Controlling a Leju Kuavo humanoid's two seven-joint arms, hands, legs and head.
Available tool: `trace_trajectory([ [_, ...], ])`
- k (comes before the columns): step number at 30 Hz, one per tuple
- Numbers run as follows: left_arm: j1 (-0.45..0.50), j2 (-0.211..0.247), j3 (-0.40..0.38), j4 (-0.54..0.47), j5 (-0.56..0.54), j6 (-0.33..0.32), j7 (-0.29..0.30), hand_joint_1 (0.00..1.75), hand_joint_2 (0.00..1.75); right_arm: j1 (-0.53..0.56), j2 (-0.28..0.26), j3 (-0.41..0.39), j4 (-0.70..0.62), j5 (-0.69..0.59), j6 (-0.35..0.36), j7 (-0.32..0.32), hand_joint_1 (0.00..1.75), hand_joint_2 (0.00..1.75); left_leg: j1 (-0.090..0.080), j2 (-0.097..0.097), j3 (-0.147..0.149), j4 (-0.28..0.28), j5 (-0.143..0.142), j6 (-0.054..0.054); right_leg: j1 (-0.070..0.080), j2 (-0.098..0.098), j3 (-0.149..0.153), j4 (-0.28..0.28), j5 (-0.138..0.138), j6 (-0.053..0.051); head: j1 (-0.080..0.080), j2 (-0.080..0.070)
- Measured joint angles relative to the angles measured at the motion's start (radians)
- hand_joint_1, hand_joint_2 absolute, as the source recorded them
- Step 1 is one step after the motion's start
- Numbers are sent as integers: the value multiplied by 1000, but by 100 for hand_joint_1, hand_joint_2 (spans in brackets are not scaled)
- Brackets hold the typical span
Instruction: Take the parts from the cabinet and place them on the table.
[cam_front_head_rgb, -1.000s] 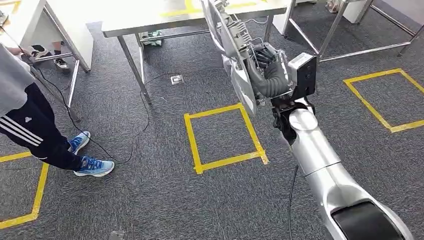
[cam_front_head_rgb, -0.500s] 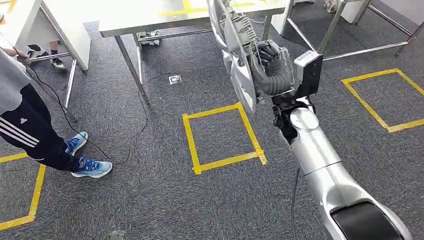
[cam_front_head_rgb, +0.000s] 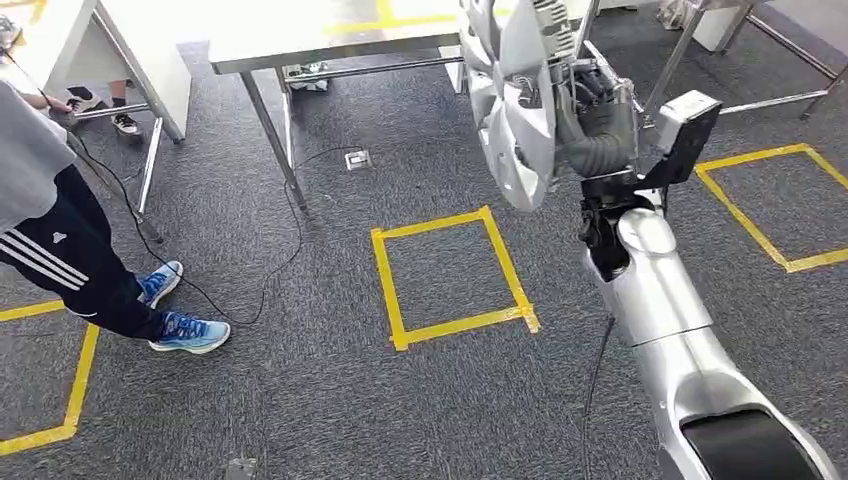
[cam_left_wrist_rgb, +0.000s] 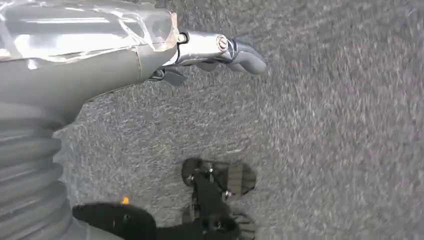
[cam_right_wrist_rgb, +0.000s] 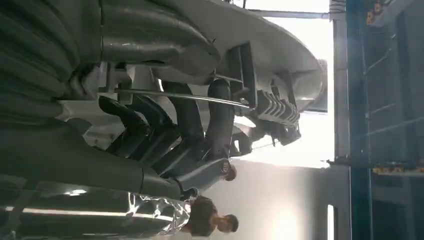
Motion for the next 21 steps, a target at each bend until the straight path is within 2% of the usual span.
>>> trace_trajectory([
  [2,-3,2,0,0,0,0,6,0,175,5,-3,-9,-8,1,4,0,175,175,3,3,-10,15,-13,-12,-15,0,5,-6,2,-11,0,0],
  [3,-5,0,0,0,1,0,7,0,175,7,-2,-10,-11,2,7,0,175,175,5,6,-31,62,-41,-20,-16,1,8,-6,0,-21,-4,0],
  [5,-7,0,0,0,8,1,7,0,175,9,5,-10,-13,6,12,0,175,175,12,7,-111,222,-111,-31,-14,5,11,-5,-4,-25,-4,0],
  [6,-6,0,0,0,8,1,7,0,175,11,8,-10,-13,8,13,0,175,175,12,7,-150,292,-131,-34,-12,6,14,-5,-7,-28,-3,0],
  [7,-6,-1,0,0,9,1,6,0,175,13,9,-10,-13,11,13,0,175,175,12,7,-174,325,-128,-35,-11,7,18,-5,-10,-28,-3,0],
  [8,-6,-1,0,0,10,1,6,0,175,16,10,-10,-13,13,14,0,175,175,12,8,-174,306,-101,-33,-10,8,25,-5,-15,-27,-3,0],
  [9,-6,-1,0,0,10,1,4,0,175,17,10,-10,-13,14,14,0,175,175,12,9,-148,238,-50,-28,-9,9,33,-5,-21,-26,-3,0],
  [10,-6,-1,0,0,9,1,3,0,175,17,11,-10,-13,14,15,0,175,175,10,11,-109,147,4,-19,-6,9,44,-5,-27,-24,-3,0],
  [11,-6,-1,0,0,10,2,3,0,175,16,13,-10,-13,14,15,0,175,175,6,13,-64,50,54,-5,-6,9,55,-7,-34,-23,-3,0],
  [12,-7,4,0,0,10,2,2,0,175,16,14,-10,-13,14,16,0,175,175,1,16,-43,20,42,11,-13,8,58,-12,-38,-20,-1,0],
  [13,-6,1,0,0,9,2,2,0,175,11,15,-10,-13,15,18,-1,175,175,-9,18,-31,6,39,19,0,9,57,-14,-39,-14,0,0],
  [14,-9,3,0,0,9,2,0,0,175,13,17,-10,-13,16,19,-3,175,175,-12,19,-27,-4,28,27,-11,8,55,-16,-40,-8,-7,0],
  [15,-7,5,0,0,11,2,0,0,175,15,16,-10,-13,16,19,-4,175,175,-15,18,-29,-13,28,30,-6,8,62,-8,-34,-3,-6,0],
  [16,-6,3,0,0,11,3,0,0,175,18,17,-10,-13,18,19,-4,175,175,-16,21,-17,-20,26,33,-4,6,64,-5,-30,7,-9,0],
  [17,-5,3,0,0,10,3,0,0,175,20,15,-10,-13,19,18,-3,175,175,-4,18,4,-35,30,36,-8,4,52,6,-45,5,-4,0],
  [18,-7,3,0,0,10,3,0,0,175,18,14,-11,-13,18,18,-4,175,175,-6,15,12,-38,28,38,-8,4,40,35,-52,7,-2,0],
  [19,-9,3,1,-1,9,3,0,0,175,15,14,-11,-13,18,19,-5,175,175,-7,15,15,-38,25,43,-9,4,2,100,-73,3,-2,0],
  [21,-9,1,3,-1,9,0,0,0,175,16,15,-11,-13,19,22,-10,175,175,-7,13,23,-38,15,44,-9,4,-94,247,-117,-1,-2,0],
])
